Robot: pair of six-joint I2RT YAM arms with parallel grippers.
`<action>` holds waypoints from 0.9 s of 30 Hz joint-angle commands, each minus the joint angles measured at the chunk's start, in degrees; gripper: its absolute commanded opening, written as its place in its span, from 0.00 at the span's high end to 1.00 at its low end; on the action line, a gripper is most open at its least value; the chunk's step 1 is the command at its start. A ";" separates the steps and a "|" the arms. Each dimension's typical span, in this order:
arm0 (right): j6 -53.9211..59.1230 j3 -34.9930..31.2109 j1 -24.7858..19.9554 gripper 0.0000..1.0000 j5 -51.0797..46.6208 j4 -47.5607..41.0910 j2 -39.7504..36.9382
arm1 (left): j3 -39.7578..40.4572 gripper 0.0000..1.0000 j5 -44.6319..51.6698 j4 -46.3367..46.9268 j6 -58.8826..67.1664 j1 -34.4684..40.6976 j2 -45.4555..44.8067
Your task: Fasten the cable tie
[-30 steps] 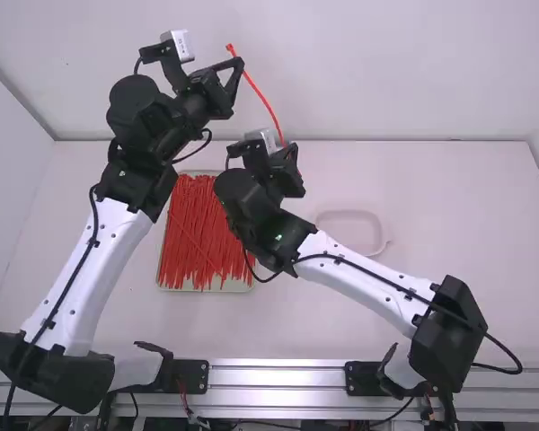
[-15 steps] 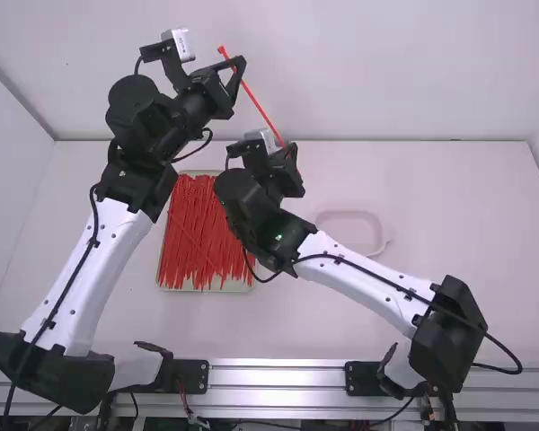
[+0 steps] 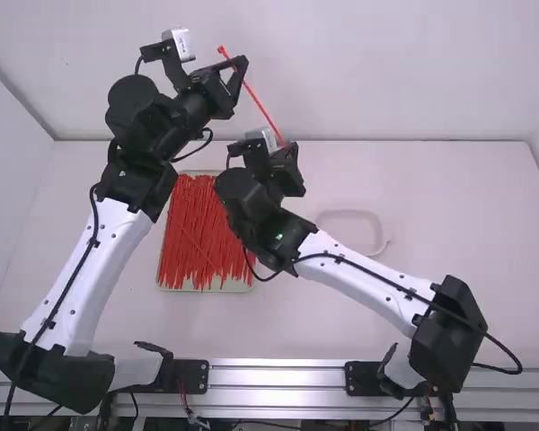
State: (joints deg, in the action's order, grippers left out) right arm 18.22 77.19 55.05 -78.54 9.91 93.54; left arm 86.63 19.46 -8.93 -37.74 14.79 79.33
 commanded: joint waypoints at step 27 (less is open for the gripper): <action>-1.42 2.25 -1.07 1.00 0.72 0.00 0.02 | 0.09 0.85 0.42 -2.51 -0.17 -0.22 -0.33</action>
State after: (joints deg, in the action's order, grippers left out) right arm 17.10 77.21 53.95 -77.58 9.69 93.54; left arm 86.63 19.49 -11.05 -38.15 14.79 79.33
